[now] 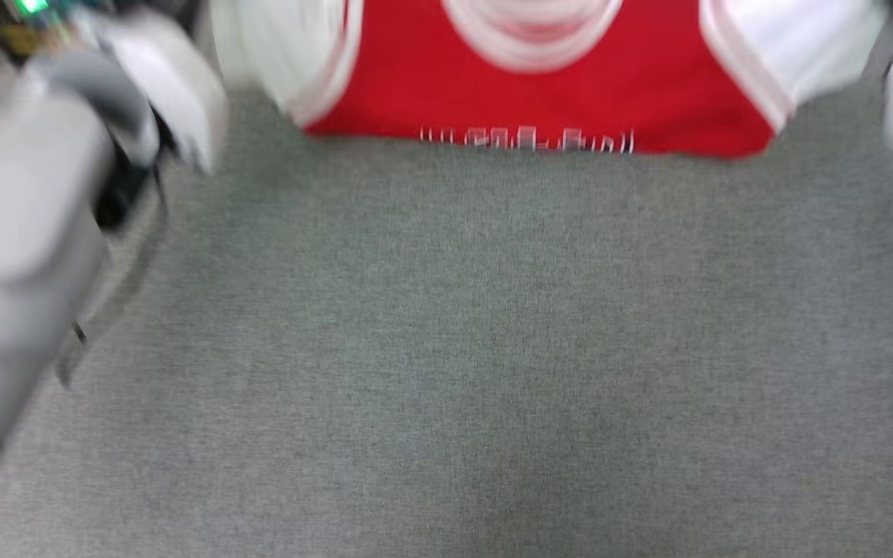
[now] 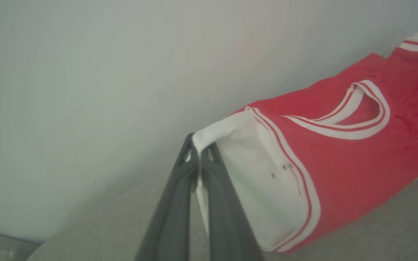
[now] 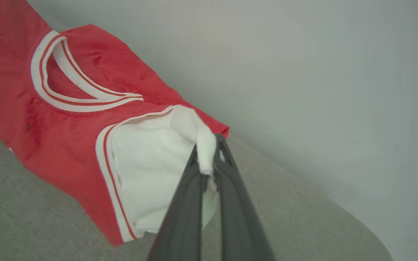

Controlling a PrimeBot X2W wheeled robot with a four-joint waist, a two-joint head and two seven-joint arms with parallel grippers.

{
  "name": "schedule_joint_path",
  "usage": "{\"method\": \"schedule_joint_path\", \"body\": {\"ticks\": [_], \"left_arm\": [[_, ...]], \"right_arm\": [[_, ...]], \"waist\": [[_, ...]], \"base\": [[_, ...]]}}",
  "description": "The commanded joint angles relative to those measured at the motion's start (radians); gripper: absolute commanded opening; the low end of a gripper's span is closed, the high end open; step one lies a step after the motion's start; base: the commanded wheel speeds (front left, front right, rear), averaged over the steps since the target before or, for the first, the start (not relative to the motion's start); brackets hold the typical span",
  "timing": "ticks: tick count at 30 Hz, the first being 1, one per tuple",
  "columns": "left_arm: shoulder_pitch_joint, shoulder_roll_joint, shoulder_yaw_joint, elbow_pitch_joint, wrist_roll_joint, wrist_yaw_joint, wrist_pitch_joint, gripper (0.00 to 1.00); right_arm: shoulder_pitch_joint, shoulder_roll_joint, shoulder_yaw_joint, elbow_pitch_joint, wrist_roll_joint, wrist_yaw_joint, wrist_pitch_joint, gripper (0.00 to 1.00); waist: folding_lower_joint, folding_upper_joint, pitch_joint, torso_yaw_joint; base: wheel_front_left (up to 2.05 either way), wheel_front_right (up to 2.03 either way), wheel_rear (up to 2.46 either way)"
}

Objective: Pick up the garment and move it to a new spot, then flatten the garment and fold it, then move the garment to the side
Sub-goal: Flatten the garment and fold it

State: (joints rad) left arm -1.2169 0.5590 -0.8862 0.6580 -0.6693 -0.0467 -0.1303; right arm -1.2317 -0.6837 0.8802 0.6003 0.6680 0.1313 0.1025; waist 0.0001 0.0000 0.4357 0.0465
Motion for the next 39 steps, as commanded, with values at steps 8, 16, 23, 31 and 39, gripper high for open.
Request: {"method": "schedule_joint_path", "body": {"ticks": [8, 16, 23, 31, 39], "left_arm": [[0.342, 0.068, -0.014, -0.166, -0.085, 0.082, -0.024, 0.0], [0.657, 0.168, -0.041, -0.341, -0.159, 0.183, -0.022, 0.0], [0.875, 0.238, -0.062, -0.424, -0.219, 0.258, -0.03, 0.0], [1.046, 0.291, -0.089, -0.496, -0.282, 0.312, -0.016, 0.0], [1.116, 0.319, -0.098, -0.575, -0.302, 0.352, -0.01, 0.0]], "right_arm": [[0.291, -0.038, 0.021, -0.074, 0.073, -0.001, -0.083, 0.0], [0.591, -0.094, -0.018, -0.169, 0.099, -0.001, -0.08, 0.0], [0.873, -0.135, -0.113, -0.22, 0.099, -0.001, -0.053, 0.0], [1.175, -0.134, -0.247, -0.298, 0.073, -0.001, 0.021, 0.0], [1.34, -0.109, -0.41, -0.407, 0.034, -0.001, 0.136, 0.27]], "waist": [[-0.0001, 0.0, -0.138, 0.006], [-0.0001, 0.0, -0.252, -0.007], [-0.0001, 0.0, -0.34, -0.003], [-0.0001, 0.0, -0.399, -0.004], [-0.0001, 0.0, -0.395, -0.001]], "base": [[0.0, 0.0, 0.0], [0.0, 0.0, 0.0], [0.0, 0.0, 0.0], [0.0, 0.0, 0.0], [0.0, 0.0, 0.0]]}}
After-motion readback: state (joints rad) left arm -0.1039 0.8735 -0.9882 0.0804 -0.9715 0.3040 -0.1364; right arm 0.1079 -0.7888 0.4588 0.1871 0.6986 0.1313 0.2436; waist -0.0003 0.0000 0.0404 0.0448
